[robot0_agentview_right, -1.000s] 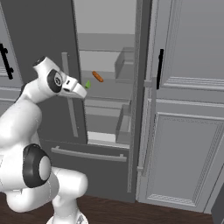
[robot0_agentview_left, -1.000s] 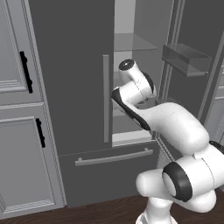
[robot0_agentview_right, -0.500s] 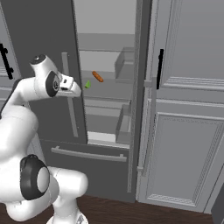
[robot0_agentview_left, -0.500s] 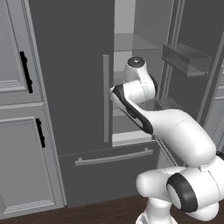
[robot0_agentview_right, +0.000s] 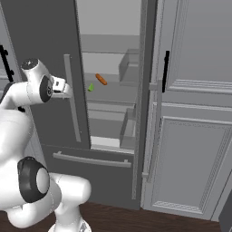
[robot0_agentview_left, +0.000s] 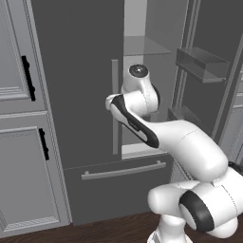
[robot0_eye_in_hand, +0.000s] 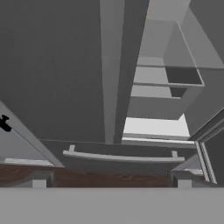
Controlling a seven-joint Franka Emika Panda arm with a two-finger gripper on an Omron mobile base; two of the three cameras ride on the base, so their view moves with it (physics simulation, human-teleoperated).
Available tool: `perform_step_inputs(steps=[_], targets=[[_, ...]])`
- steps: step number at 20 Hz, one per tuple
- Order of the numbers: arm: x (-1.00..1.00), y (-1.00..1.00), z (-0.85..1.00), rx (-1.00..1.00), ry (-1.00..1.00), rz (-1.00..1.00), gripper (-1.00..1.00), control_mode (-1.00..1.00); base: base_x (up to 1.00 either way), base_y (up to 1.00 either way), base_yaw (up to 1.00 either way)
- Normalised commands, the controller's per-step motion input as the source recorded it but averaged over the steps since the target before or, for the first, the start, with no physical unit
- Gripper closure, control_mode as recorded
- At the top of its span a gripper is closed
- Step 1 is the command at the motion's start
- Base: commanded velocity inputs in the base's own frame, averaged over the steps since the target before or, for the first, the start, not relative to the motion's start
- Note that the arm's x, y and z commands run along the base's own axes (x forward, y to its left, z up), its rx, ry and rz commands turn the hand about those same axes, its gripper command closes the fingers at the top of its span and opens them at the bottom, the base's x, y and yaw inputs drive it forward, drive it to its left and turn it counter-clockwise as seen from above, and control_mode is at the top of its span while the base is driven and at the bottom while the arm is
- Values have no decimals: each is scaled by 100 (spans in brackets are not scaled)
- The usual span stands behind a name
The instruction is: Grab a lemon wedge from the fridge and one ice cube from the ice bowl, and put them in the glass of lemonade.
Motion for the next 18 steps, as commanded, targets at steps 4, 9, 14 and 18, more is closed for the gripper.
perform_step_inputs(steps=[4,9,14,18], targets=[[27,17,2,0,-11,0,-100,-100,0,0,0],[68,0,-2,0,-2,0,-100,-100,0,0,0],[99,0,-19,0,6,0,-100,-100,0,0,0],[60,0,-40,-2,0,0,-100,-100,0,0,0]])
